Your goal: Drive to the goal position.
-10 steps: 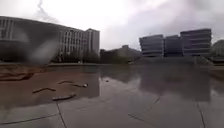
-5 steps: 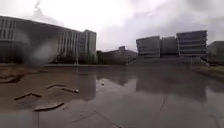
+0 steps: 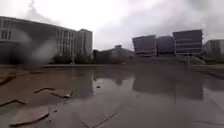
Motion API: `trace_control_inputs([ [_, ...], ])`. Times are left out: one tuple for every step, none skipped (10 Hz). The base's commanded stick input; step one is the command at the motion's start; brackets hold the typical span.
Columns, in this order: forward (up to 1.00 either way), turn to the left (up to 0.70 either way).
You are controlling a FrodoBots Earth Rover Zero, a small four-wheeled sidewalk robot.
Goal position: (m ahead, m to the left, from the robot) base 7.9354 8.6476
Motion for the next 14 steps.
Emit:
trace_control_inputs([
  [0.70,0.00],
  [0.70,0.00],
  [0.70,0.00],
  [0.70,0.00],
  [0.70,0.00],
  [0.70,0.00],
  [0.70,0.00],
  [0.70,0.00],
  [0.70,0.00],
  [0.70,0.00],
  [0.70,0.00],
  [0.70,0.00],
  [0.70,0.00],
  [0.70,0.00],
])
